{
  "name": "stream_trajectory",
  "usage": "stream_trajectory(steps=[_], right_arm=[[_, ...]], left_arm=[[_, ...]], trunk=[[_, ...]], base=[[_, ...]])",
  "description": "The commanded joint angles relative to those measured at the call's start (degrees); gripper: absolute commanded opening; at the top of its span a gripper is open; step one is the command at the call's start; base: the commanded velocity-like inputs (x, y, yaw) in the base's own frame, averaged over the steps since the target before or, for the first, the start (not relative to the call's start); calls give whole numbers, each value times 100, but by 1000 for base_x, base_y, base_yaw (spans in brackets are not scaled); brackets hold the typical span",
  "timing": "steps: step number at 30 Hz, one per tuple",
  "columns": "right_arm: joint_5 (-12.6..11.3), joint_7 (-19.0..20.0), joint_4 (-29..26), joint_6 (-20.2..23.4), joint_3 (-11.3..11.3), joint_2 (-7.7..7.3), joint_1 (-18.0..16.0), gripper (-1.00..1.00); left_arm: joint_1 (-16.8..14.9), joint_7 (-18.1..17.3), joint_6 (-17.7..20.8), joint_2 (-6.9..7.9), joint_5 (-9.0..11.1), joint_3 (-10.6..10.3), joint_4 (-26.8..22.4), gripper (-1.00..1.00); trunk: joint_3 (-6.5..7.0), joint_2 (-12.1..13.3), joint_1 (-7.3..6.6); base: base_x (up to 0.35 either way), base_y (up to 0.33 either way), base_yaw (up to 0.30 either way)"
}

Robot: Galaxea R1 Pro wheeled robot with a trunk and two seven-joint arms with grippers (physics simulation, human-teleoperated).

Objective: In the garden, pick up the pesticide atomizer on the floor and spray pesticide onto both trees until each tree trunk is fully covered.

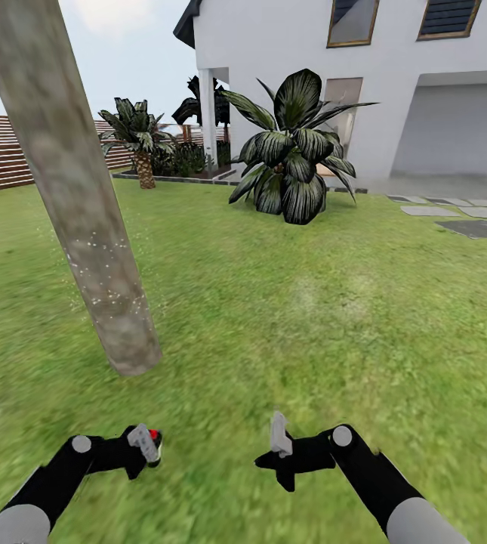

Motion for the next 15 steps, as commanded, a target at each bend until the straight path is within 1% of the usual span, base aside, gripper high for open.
stream_trajectory(steps=[1,2,3,4,5,6,7,8,9,10,11,12,13,14,15], right_arm=[[-16,-186,261,-2,-20,4,0,-100],[-31,-480,477,-1,-29,8,0,-100],[-47,-954,710,-5,-30,13,0,-100],[-67,-1516,927,-7,-27,22,0,-100],[-138,-1962,1091,-8,-28,35,0,-100],[-345,-2408,1281,-8,-31,54,0,-100],[-848,-3054,1568,-8,-37,81,0,-100],[-1330,-3560,1753,-12,-45,95,0,-100],[-2018,-4195,1986,-33,-54,99,0,-100],[-2351,-4481,2143,-79,-57,88,4,100],[-2533,-4634,2289,-185,-63,70,8,100],[-2626,-4719,2452,-367,-66,60,13,100],[-2674,-4803,2627,-592,-67,56,15,100],[-2698,-4947,2763,-788,-71,52,21,100],[-2708,-5122,2844,-889,-74,37,23,100]], left_arm=[[3,261,-24,4,31,196,134,-100],[4,560,-41,-1,68,375,306,-100],[5,1015,-57,-24,152,620,562,-100],[5,1569,-81,-50,320,909,781,-100],[5,1982,-137,-69,481,1091,889,-100],[5,2342,-224,-86,670,1207,986,-100],[5,2718,-345,-99,949,1278,1143,-100],[5,2944,-403,-109,1156,1302,1291,-100],[5,3214,-449,-127,1407,1320,1538,-100],[5,3377,-470,-135,1515,1324,1751,-100],[5,3511,-482,-153,1570,1326,1951,-100],[5,3595,-486,-172,1600,1327,2068,-100],[5,3641,-483,-186,1637,1333,2149,-100],[5,3666,-477,-190,1733,1339,2200,-100],[7,3677,-477,-192,1858,1338,2231,-100]], trunk=[[0,0,0],[0,0,0],[0,0,0],[0,0,0],[0,0,0],[0,0,0],[0,0,0],[0,0,0],[0,0,0],[0,0,0],[0,0,0],[0,0,0],[0,0,0],[0,0,0],[0,0,0]], base=[[0,0,0],[0,0,0],[0,0,0],[0,0,0],[0,0,0],[0,0,0],[0,0,0],[0,0,0],[0,0,0],[0,0,0],[0,0,0],[0,0,0],[0,0,0],[0,0,0],[0,0,0]])
